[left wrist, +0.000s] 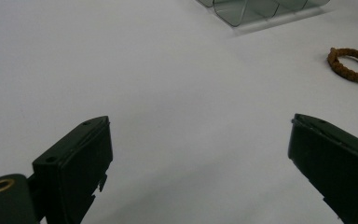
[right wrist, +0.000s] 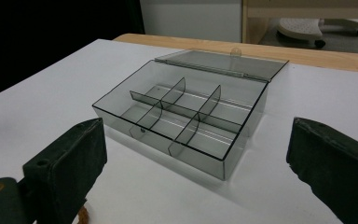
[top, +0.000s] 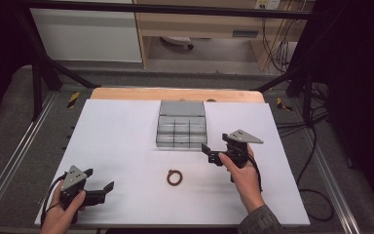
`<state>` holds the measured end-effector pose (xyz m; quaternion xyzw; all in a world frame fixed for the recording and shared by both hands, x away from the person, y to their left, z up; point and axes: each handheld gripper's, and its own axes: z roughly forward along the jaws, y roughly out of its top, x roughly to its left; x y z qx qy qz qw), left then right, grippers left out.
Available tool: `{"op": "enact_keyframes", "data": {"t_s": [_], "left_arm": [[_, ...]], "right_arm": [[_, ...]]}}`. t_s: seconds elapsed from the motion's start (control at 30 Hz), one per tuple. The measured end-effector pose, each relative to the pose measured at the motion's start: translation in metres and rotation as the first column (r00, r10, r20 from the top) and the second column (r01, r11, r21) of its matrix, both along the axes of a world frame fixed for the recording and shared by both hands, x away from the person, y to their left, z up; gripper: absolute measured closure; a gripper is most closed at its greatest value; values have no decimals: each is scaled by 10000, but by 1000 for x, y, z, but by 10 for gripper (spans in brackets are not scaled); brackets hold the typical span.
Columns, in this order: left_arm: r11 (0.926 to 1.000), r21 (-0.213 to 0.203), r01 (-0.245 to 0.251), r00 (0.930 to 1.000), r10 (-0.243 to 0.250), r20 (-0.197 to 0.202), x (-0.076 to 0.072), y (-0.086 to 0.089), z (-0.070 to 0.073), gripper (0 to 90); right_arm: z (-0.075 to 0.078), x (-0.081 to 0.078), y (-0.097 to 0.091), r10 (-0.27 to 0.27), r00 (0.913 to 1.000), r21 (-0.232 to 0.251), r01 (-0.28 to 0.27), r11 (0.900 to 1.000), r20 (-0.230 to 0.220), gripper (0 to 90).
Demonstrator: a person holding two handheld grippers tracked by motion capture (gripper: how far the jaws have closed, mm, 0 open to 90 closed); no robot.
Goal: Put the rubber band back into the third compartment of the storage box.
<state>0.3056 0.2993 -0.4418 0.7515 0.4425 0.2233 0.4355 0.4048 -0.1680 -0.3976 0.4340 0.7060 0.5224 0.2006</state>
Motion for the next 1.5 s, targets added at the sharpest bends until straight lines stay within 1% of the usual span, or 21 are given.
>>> {"op": "enact_keyframes", "data": {"t_s": [0.03,0.07,0.13,0.27,0.4,0.53,0.63,0.73,0.9,0.93,1.1,1.13,1.2,1.27,1.33,1.4,1.47,1.5], "left_arm": [[10000,2,-9,10000,9,-8,0,1,0,58],[10000,-29,-36,10000,36,-24,0,1,0,58],[10000,-75,-52,10000,52,-34,1,2,0,59],[10000,-65,51,10000,-51,-35,1,1,0,59],[9999,-30,145,9999,-145,-40,1,-1,0,59],[9998,32,208,9998,-208,-57,1,-2,0,59],[9998,37,212,9997,-211,-75,1,-2,0,59],[9997,62,218,9997,-218,-100,1,-2,0,59],[9996,60,262,9996,-261,-102,1,-2,0,59],[9996,56,271,9996,-270,-107,1,-2,0,59],[9996,52,274,9995,-273,-126,1,-2,0,59],[9996,55,282,9995,-281,-122,1,-3,0,59],[9996,75,275,9996,-274,-118,1,-3,0,59],[9996,85,281,9996,-280,-105,1,-2,0,59],[9995,102,290,9995,-289,-107,1,-2,0,59],[9995,112,312,9995,-310,-115,1,-3,0,59],[9993,130,343,9993,-342,-117,1,-3,0,59],[9992,144,361,9993,-360,-124,1,-3,0,59]], "right_arm": [[-1,1,3,-249,9996,-12,249,9997,-90,48],[-1,2,4,-361,9992,8,361,9993,-143,47],[-4,1,6,-447,9982,203,456,9988,-398,47],[-10,0,13,-168,9977,225,183,9996,-654,52],[-16,-3,21,113,9945,288,-84,9996,-1037,56],[-24,-9,28,312,9914,-88,-326,9994,-1272,58],[-29,-11,35,526,9863,-169,-560,9983,-1563,65],[-33,-11,42,648,9825,-355,-721,9968,-1746,73],[-39,-13,55,647,9762,-698,-807,9943,-2071,64],[-40,-13,57,684,9759,-714,-848,9938,-2071,65],[-44,-16,66,1002,9680,-808,-1216,9893,-2299,97],[-45,-16,67,1054,9660,-712,-1254,9895,-2360,105],[-45,-17,69,1154,9637,-672,-1352,9885,-2406,127],[-46,-19,71,1253,9622,-697,-1460,9868,-2419,184],[-47,-21,73,1258,9625,-689,-1462,9869,-2405,254],[-49,-23,75,1305,9635,-807,-1530,9849,-2339,328],[-51,-24,78,1387,9624,-972,-1650,9815,-2335,394],[-52,-24,79,1446,9607,-948,-1710,9807,-2371,438]]}}
